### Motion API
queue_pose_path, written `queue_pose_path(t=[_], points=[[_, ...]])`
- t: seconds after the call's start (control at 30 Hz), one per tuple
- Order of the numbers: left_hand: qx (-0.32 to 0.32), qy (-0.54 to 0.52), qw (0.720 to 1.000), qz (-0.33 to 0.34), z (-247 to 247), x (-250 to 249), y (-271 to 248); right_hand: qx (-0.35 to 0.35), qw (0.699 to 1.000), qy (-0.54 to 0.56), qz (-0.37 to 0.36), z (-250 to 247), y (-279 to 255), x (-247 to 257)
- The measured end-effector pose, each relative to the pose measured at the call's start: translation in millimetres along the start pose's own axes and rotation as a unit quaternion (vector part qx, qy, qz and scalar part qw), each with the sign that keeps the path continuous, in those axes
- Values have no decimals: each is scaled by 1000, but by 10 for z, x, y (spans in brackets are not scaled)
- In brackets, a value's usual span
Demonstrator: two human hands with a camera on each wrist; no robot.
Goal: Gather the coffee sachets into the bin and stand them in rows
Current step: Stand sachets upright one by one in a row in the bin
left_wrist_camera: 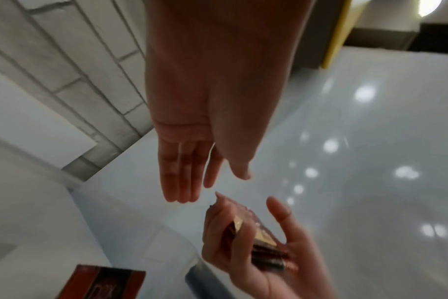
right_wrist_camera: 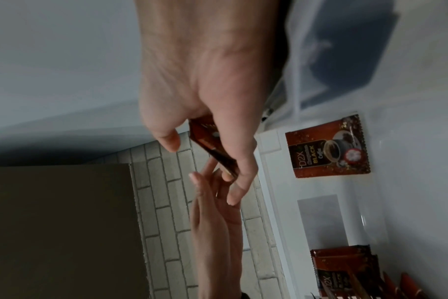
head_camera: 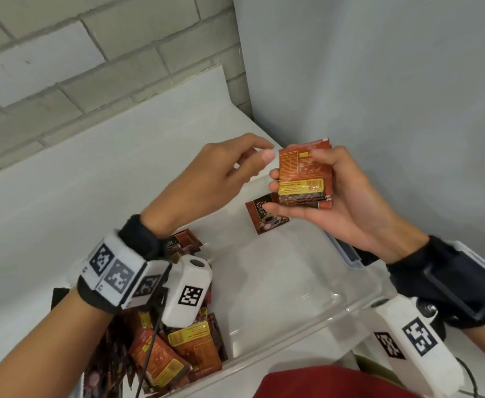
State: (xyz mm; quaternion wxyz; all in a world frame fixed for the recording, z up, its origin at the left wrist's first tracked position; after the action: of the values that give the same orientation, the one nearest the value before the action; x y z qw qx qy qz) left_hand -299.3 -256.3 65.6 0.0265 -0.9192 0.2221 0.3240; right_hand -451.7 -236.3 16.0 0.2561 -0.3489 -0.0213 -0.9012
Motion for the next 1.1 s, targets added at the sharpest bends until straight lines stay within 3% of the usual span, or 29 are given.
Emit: queue_pose_path(t=[0.13,0.37,0.63,0.83,1.1], points=[[36,-125,991,-29,56,4,-63,24,999,-11,23,14,-5,-31],[-27,-162,985,-54,-68,79,-92,-2,991,-131,28,12,-2,-72],[-35,-250,967,23,-158,25,-152,-5,986,-163,35,41,12,-82],[25,-246,966,74,-73,24,-164,4,987,-155,33,15,17,-83],[13,-212,975,60,-49,84,-149,-5,988,-152,8,-45,37,-67]])
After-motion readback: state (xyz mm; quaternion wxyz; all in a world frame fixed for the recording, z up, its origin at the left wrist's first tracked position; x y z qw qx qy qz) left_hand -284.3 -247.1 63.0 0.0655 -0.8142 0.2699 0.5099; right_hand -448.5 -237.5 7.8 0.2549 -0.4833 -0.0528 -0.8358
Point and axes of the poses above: each hand's wrist, its own y-axis towards the middle knuckle, its own z-axis out of the palm, x = y × z, the point moved 4 cm from there along y, towards the middle knuckle, and after that the axes turned 1 degree about -z, right-handed, at the moved point
